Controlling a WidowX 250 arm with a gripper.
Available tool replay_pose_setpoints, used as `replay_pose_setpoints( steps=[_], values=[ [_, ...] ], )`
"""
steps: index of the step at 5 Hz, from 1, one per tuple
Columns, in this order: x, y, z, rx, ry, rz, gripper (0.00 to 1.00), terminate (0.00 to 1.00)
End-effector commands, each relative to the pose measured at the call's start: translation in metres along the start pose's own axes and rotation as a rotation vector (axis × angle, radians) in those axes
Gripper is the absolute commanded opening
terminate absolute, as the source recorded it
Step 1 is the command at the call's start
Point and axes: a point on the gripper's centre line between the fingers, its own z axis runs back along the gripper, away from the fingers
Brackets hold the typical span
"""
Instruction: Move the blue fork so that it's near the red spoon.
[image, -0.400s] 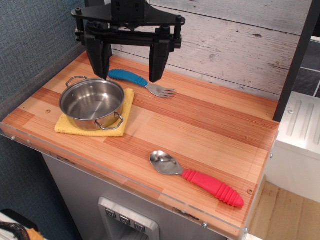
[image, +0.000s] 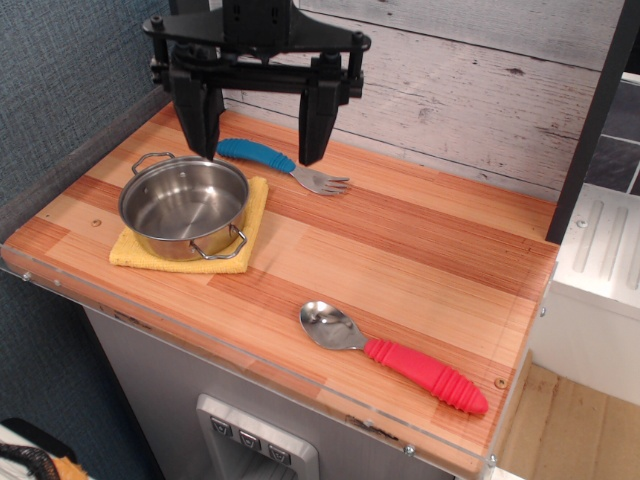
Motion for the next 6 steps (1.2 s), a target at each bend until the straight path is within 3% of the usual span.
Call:
replay_pose_setpoints(
  steps=[1,2,3,4,5,6],
  values=[
    [0.038,0.005,0.002,-0.021,-0.044,0.386,1.00,0.00],
    [0.060,0.011,-0.005,0.001,-0.099,0.639,1.00,0.00],
    [0.084,0.019,-0.014,-0.026,-0.147,0.899,1.00,0.00],
    [0.104,0.026,-0.023,-0.077,-0.198,1.051,1.00,0.00],
    [0.124,0.035,-0.044,-0.065,-0.150,1.102,1.00,0.00],
    [0.145,0.034,-0.060,-0.046,-0.139,1.135,1.00,0.00]
  ],
)
